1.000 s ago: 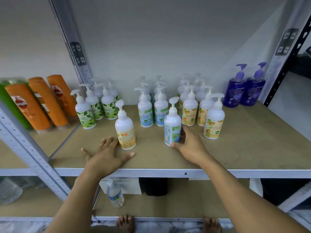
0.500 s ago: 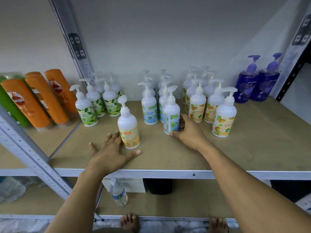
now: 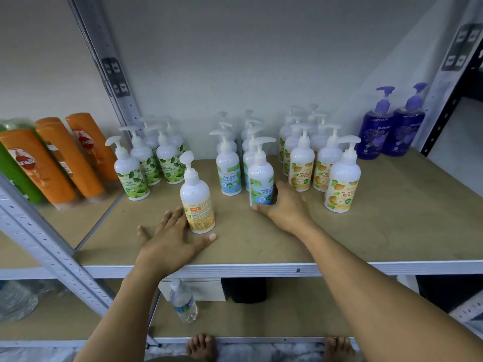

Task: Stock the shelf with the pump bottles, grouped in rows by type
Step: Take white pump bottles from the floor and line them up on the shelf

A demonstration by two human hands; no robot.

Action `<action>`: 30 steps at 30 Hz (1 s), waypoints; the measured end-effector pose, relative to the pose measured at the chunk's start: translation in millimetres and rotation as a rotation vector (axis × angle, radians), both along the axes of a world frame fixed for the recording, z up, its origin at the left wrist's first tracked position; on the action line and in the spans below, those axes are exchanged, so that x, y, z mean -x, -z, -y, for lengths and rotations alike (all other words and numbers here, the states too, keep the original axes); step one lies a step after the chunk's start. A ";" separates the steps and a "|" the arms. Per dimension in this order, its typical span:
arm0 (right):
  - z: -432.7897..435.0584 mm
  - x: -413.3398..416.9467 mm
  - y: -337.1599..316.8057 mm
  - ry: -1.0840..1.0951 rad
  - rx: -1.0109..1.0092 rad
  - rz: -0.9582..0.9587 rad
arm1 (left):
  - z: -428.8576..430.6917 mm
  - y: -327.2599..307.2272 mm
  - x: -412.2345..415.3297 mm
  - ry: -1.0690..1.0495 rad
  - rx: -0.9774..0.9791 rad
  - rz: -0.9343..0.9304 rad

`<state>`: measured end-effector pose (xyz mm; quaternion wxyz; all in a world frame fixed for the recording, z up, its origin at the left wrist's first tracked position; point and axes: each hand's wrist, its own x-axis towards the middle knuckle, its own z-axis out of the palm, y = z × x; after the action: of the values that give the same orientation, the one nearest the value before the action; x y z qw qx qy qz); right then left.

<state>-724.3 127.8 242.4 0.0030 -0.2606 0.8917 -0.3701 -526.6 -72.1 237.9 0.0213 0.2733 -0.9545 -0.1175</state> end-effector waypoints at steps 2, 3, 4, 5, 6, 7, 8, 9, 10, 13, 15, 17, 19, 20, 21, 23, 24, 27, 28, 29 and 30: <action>2.6 -2.9 0.4 0.042 -0.022 -0.031 | -0.6 -0.6 0.1 -0.004 0.001 -0.001; 3.4 -3.9 0.5 0.058 -0.030 -0.040 | -0.9 -1.0 0.3 -0.007 0.002 -0.001; 4.2 -4.3 0.5 0.067 -0.036 -0.046 | -1.2 -1.4 0.3 -0.008 0.004 0.000; 4.4 -4.0 0.8 0.067 -0.039 -0.047 | -1.3 -1.8 0.3 -0.007 0.006 0.003; 4.1 -3.7 0.2 0.058 -0.040 -0.042 | -1.2 -2.1 0.1 -0.006 0.006 0.006; 3.4 -2.4 -0.3 0.043 -0.035 -0.027 | -1.0 -2.2 0.1 -0.005 0.004 0.007; 2.1 -0.6 -1.2 0.020 -0.022 -0.001 | -0.7 -2.0 -0.1 -0.005 0.003 0.008; 0.4 1.4 -2.3 -0.009 -0.002 0.036 | -0.7 -2.1 -0.2 -0.004 0.002 0.009; -1.4 3.7 -3.3 -0.037 0.019 0.072 | -0.5 -1.9 -0.2 -0.005 0.003 0.008; -5.5 8.1 -3.7 -0.082 0.057 0.123 | -0.6 -1.6 0.3 -0.005 0.003 0.005; -5.5 7.4 -2.7 -0.078 0.075 0.115 | -0.9 -1.9 0.2 -0.006 0.005 0.007; -3.7 5.0 -2.3 -0.060 0.081 0.088 | -1.4 -2.7 0.0 -0.007 0.005 0.012; -1.9 2.2 -2.6 -0.043 0.075 0.067 | -1.8 -3.1 -0.2 -0.007 0.004 0.011; -1.1 1.2 -2.2 -0.034 0.073 0.059 | -1.9 -3.3 -0.1 -0.007 0.002 0.009; -0.4 0.1 -2.0 -0.025 0.074 0.050 | -1.9 -3.3 0.0 -0.006 0.000 0.008; 0.6 -2.6 -1.6 -0.004 0.076 0.024 | -1.8 -3.5 0.0 -0.007 -0.006 0.008; 1.0 -4.2 -1.7 0.005 0.074 0.009 | -1.7 -3.5 0.2 -0.008 -0.008 0.010; 2.0 -7.0 -2.1 0.020 0.078 -0.019 | -1.5 -3.0 0.4 -0.013 -0.005 0.009; 2.0 -7.9 -2.7 0.022 0.079 -0.025 | -1.5 -2.8 0.2 -0.015 -0.003 0.006; 2.0 -8.5 -3.0 0.025 0.079 -0.030 | -1.8 -2.8 0.4 -0.017 -0.001 0.006; 1.8 -8.8 -3.0 0.026 0.079 -0.037 | -2.2 -3.0 0.2 -0.017 0.000 0.007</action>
<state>-715.5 126.0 245.3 -0.0283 -0.2558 0.8796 -0.4000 -526.8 -69.9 240.9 0.0189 0.2818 -0.9522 -0.1163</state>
